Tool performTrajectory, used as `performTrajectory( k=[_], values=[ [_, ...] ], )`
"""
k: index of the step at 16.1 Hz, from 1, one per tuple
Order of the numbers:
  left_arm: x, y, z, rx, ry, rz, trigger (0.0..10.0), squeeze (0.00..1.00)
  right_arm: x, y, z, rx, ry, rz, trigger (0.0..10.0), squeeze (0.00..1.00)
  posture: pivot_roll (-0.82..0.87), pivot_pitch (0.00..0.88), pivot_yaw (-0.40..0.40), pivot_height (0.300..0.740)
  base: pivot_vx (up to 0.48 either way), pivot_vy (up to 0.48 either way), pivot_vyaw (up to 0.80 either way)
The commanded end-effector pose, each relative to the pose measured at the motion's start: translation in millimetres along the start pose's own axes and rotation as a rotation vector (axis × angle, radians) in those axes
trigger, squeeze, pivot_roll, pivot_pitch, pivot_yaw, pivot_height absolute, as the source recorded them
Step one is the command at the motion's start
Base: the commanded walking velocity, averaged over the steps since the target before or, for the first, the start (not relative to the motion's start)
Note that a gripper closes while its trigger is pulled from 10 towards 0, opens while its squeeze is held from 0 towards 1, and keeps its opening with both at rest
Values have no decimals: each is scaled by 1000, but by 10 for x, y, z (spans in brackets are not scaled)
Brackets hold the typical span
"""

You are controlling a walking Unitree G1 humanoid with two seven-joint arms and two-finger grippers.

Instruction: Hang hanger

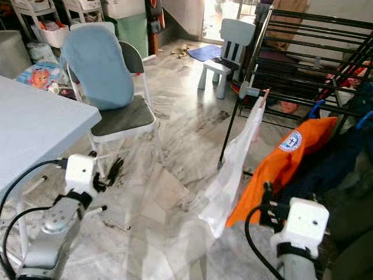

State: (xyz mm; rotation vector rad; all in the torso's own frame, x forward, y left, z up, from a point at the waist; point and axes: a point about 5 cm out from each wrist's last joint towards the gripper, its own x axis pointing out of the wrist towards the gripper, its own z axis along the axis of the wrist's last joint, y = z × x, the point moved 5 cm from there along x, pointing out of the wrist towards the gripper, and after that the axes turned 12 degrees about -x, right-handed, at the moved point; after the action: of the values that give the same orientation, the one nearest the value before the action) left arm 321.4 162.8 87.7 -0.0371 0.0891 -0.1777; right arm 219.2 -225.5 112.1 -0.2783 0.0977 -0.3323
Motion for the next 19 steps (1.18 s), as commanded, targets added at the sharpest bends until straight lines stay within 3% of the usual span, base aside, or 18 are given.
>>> performTrajectory(
  k=[1, 2, 3, 4, 8, 13, 15, 18, 19],
  values=[
    [-1, -26, 11, 43, -1, -14, 10000, 0, 2, -79, 17, -4, -1, -20, 10000, 0, 14, 0, -28, 740, 0, 0, 0],
    [24, -28, 22, 73, -22, 15, 10000, 0, 34, -141, 16, 3, -1, -49, 10000, 0, 10, 0, -25, 740, 0, 0, 0],
    [84, 35, 10, 139, -16, 124, 10000, 0, 80, -173, 73, 6, -19, -72, 10000, 0, 3, 0, -19, 740, 0, 0, 0],
    [101, 30, -1, 130, -6, 138, 10000, 0, 93, -172, 84, 9, -22, -76, 10000, 0, 3, 0, -19, 740, 0, 0, 0],
    [172, -107, 44, 63, -15, 71, 10000, 0, 150, -54, 122, 31, -32, -51, 10000, 0, 12, 0, -21, 740, 0, 0, 0],
    [63, -140, 124, 128, -27, -46, 10000, 0, 193, -92, 143, 34, -43, -38, 10000, 0, 33, 0, -39, 740, 0, 0, 0],
    [242, -292, 328, 113, -89, -100, 10000, 0, 255, -111, 219, 49, -70, -44, 10000, 0, 43, 0, -41, 740, 0, 0, 0],
    [411, -504, 418, 77, -133, -108, 10000, 0, 262, -74, 225, 49, -78, -35, 10000, 0, 44, 0, -45, 740, 0, 0, 0],
    [453, -618, 401, 104, -145, -106, 10000, 0, 276, -56, 174, 50, -66, -30, 10000, 0, 48, 0, -55, 740, 0, 0, 0]
  ],
)
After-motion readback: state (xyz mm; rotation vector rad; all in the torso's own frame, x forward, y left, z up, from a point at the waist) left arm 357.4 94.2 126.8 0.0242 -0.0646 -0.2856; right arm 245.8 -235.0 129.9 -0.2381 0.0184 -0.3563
